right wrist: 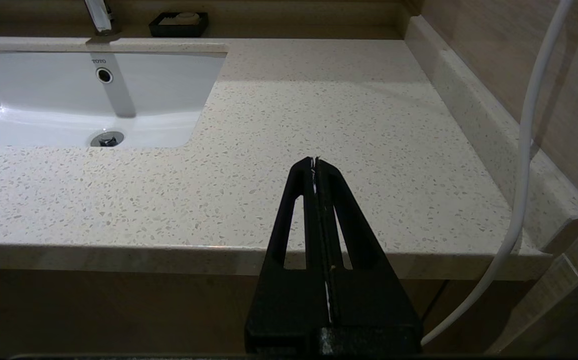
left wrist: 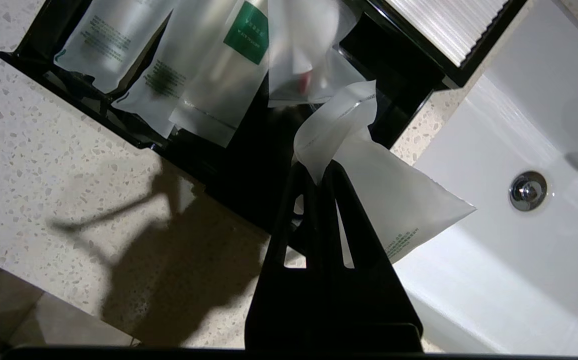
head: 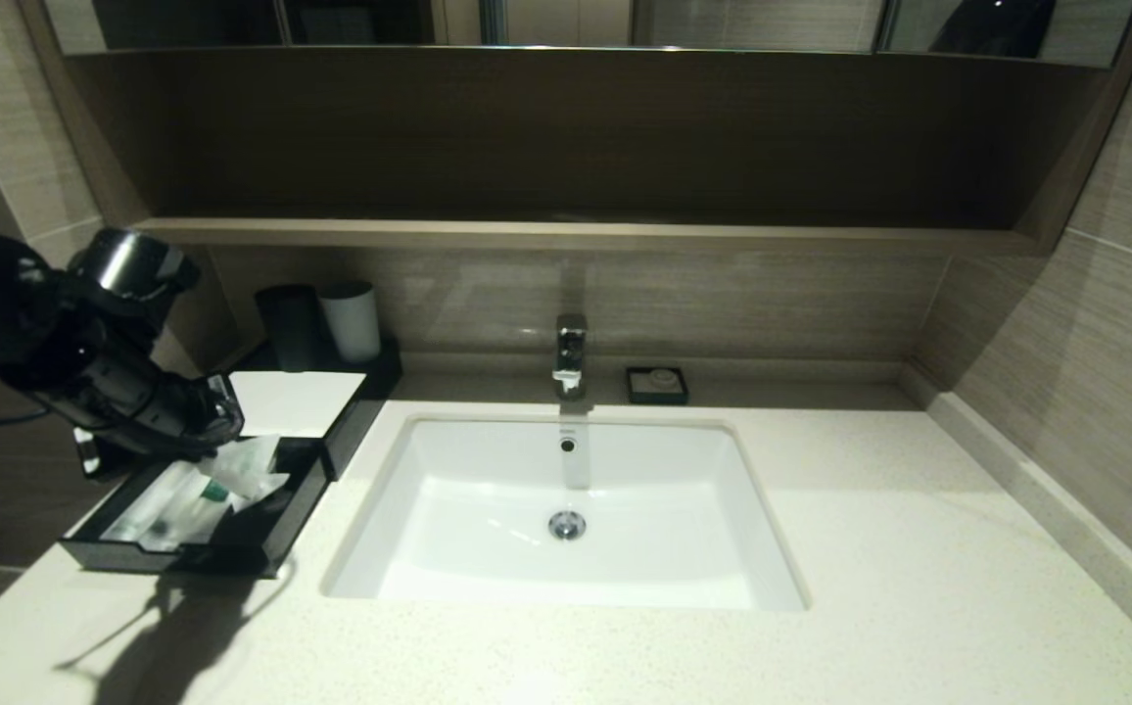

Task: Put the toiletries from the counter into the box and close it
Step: Place the bathroom toiletry into the drawer

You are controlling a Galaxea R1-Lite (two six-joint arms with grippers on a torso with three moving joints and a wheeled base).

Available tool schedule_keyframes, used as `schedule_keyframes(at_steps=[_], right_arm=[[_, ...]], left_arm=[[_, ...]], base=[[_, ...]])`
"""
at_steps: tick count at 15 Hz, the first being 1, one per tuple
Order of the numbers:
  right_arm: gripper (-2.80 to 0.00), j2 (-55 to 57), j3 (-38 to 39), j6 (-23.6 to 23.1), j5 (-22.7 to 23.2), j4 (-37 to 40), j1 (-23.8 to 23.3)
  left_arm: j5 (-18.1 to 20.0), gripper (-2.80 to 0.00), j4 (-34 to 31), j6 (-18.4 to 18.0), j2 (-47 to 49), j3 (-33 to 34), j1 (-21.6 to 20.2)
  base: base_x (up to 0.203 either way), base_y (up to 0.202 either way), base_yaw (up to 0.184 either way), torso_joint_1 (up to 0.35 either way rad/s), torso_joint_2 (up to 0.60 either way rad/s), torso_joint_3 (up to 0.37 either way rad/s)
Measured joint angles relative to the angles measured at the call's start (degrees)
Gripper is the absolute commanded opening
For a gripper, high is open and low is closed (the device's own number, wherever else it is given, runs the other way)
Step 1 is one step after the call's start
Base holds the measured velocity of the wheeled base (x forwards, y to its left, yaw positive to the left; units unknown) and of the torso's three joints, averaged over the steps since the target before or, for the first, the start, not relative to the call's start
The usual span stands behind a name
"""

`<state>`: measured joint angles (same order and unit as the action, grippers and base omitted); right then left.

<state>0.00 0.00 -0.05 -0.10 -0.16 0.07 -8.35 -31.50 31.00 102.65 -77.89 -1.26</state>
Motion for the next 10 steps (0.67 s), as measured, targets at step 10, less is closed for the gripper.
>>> schedule_keyframes(at_steps=[10], right_arm=[[-2.8, 0.0, 0.0, 0.01, 0.0, 0.0, 0.0]], left_arm=[[-1.58, -2.8, 5.98, 0.45, 5.35, 0.6, -3.25]], base=[[0.0, 0.0, 0.0, 0.0, 0.0, 0.0]])
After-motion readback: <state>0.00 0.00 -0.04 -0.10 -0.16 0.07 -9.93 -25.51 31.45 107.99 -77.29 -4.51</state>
